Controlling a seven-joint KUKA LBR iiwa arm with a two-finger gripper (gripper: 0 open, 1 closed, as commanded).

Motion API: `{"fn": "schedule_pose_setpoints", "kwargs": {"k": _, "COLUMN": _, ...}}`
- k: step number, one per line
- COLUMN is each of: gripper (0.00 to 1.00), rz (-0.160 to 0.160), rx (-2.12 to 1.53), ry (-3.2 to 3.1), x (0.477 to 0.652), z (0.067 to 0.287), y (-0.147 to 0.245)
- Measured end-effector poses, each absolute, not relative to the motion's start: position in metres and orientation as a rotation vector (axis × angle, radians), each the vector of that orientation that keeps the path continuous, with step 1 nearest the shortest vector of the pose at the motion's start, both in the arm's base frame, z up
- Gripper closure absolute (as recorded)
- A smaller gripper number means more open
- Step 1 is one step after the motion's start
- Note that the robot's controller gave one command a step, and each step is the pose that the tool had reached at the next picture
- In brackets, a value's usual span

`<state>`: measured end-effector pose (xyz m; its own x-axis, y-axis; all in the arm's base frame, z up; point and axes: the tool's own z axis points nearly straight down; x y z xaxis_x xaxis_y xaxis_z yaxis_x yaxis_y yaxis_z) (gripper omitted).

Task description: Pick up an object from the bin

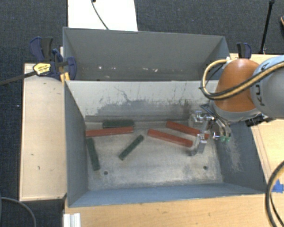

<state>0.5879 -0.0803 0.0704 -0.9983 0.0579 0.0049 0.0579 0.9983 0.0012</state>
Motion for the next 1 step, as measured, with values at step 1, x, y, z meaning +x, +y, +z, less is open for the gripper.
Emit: {"fn": "schedule_pose_setpoints", "kwargs": {"k": 1, "gripper": 1.00, "rz": 0.001, "rx": -0.087, "ry": -3.143, "x": 0.5901, "z": 0.0754, "y": -0.0815}}
